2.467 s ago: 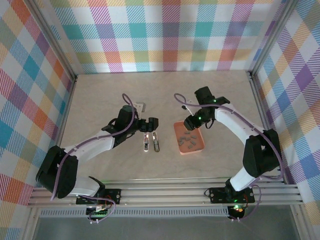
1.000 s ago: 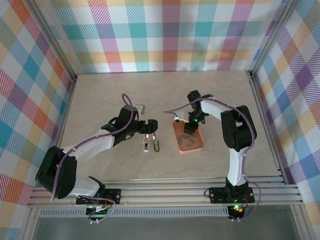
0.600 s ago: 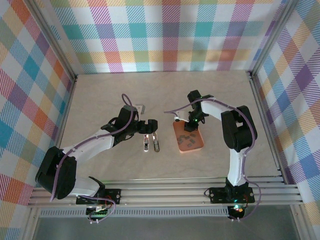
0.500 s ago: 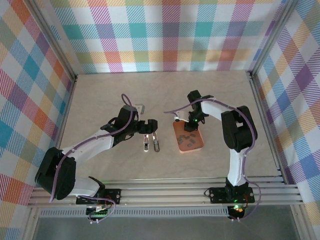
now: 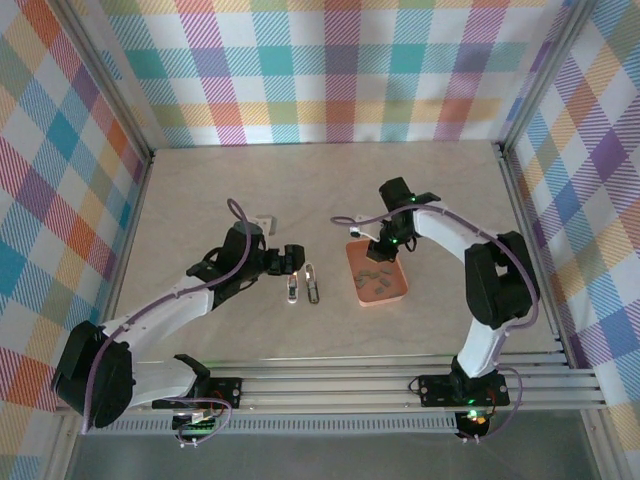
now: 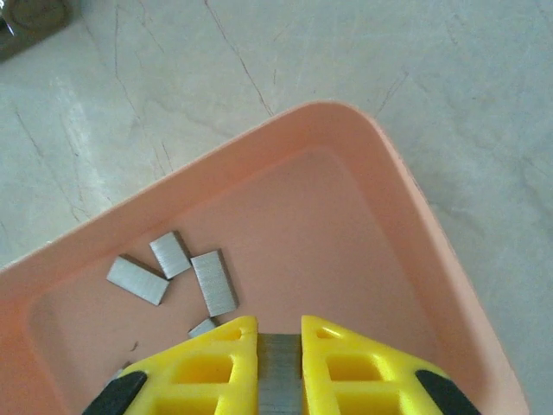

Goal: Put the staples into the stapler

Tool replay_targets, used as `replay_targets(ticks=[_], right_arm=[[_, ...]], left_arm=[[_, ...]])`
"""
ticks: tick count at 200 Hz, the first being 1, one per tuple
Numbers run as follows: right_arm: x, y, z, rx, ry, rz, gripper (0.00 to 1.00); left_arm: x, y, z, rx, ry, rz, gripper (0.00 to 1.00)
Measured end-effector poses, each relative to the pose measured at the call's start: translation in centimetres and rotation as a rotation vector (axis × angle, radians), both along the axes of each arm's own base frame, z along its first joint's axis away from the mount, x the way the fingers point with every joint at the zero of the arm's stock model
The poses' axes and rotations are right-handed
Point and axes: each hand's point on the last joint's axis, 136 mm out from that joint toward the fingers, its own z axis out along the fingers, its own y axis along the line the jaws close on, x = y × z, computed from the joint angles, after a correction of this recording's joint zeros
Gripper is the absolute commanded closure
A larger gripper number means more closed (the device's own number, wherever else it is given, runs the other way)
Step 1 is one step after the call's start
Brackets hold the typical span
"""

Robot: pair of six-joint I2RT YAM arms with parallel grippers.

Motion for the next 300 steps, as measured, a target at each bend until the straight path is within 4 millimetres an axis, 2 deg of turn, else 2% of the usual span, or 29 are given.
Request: replay_targets(ticks=[24, 46, 83, 114, 145, 183, 219, 267, 300], right_arm=[[-0.2, 0.3, 1.3, 0.041, -0.018, -0.079, 0.85], [-1.4, 1.1, 3.0, 0.103, -0.036, -0.141, 0.85], [-4.0, 4.2, 6.3, 0.255, -0.068, -0.264, 0.84], [-5.6, 6.8, 7.2, 0.315, -0.05, -0.386, 0.85], [-6.5, 8.5, 7.3, 0.339, -0.019, -0.553, 0.85], [-7.4, 9.4, 6.9, 0.35, -0.015, -0.755, 0.85], [-8.6, 10.1, 5.8, 0.316, -0.035, -0.897, 0.86], [-9.5, 13.6, 4.8, 0.308, -0.059, -0.997, 0.87], [-9.2, 15.6, 3.1, 0.309, -0.038, -1.052, 0.87]], left_arm=[[0.0, 0.7, -0.4, 0.004, 0.005, 0.044, 0.01], [-0.3, 1.4, -1.4, 0.007, 0.021, 0.084, 0.0], [-0.3, 3.6, -2.8, 0.007, 0.035, 0.207, 0.0], [-0.1, 6.6, -4.3, -0.001, 0.057, 0.34, 0.0], [-0.4, 8.8, -5.0, -0.001, 0.051, 0.42, 0.0], [-0.3, 9.3, -4.0, -0.026, -0.001, 0.449, 0.0], [-0.8, 9.8, -4.9, -0.025, -0.005, 0.466, 0.0], [-1.5, 10.4, -6.0, -0.014, -0.005, 0.479, 0.0], [-1.7, 10.5, -6.4, -0.021, -0.005, 0.484, 0.0]])
